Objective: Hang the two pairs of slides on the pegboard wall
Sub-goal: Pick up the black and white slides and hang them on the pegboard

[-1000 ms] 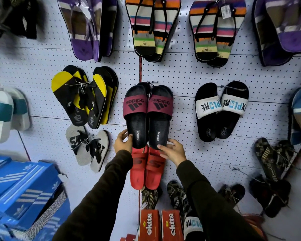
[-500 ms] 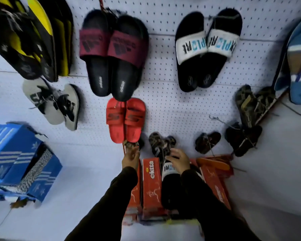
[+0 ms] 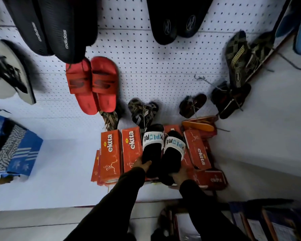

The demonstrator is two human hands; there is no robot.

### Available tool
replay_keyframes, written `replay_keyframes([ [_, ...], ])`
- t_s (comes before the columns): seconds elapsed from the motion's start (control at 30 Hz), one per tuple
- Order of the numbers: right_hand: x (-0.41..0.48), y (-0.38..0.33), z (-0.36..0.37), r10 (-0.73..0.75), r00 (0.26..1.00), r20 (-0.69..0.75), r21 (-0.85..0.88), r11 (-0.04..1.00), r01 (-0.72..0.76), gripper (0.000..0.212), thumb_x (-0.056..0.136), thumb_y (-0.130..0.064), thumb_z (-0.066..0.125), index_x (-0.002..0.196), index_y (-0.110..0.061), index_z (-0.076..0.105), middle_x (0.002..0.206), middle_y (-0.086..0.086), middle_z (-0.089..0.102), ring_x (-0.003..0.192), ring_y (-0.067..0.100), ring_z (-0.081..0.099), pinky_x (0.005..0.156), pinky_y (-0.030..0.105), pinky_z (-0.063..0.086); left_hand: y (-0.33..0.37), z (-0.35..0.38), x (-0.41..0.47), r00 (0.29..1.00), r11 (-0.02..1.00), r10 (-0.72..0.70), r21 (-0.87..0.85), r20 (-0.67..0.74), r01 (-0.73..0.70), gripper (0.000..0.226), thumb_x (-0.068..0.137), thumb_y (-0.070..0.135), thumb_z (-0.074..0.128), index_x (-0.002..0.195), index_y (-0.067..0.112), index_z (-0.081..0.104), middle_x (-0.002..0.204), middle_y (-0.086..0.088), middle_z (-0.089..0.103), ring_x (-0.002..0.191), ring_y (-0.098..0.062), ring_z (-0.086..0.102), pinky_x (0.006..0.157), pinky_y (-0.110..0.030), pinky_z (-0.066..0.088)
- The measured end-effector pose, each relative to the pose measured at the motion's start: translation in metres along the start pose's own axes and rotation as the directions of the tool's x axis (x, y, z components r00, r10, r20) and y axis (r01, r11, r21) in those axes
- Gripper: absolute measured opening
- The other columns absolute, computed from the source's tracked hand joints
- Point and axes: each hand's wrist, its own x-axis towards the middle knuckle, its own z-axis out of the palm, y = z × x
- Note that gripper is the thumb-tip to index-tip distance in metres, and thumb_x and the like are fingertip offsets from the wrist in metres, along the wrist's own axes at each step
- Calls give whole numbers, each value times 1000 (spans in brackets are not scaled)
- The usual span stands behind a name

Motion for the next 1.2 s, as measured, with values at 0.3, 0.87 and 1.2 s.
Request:
replay_keyframes([
  [0.3,0,2,-27,64,993,96,439,893,-100,50,85,12,64,133,-1,60,130,21,65,120,43,61,85,50,57,-15,-3,6,999,998,-44,-54,-6,44,56,83,35,70,129,7,59,127,-15,66,116,-32,62,105,-41,48],
  [0.87,-95,-123,-92,-463,871,-164,698,569,434,63,77,20,63,135,-4,58,118,17,69,102,31,67,79,38,58,112,-42,-84,796,757,569,-247,-207,-605,21,87,23,67,106,16,68,98,-7,68,89,-16,64,91,-42,55],
  [1.2,-180,-211,-151,-693,656,-300,667,339,664,62,84,21,59,142,-1,50,135,24,63,121,37,63,107,52,48,224,-71,-163,534,466,781,-268,-323,-843,24,89,18,65,112,11,64,85,7,69,57,5,69,58,-19,60],
])
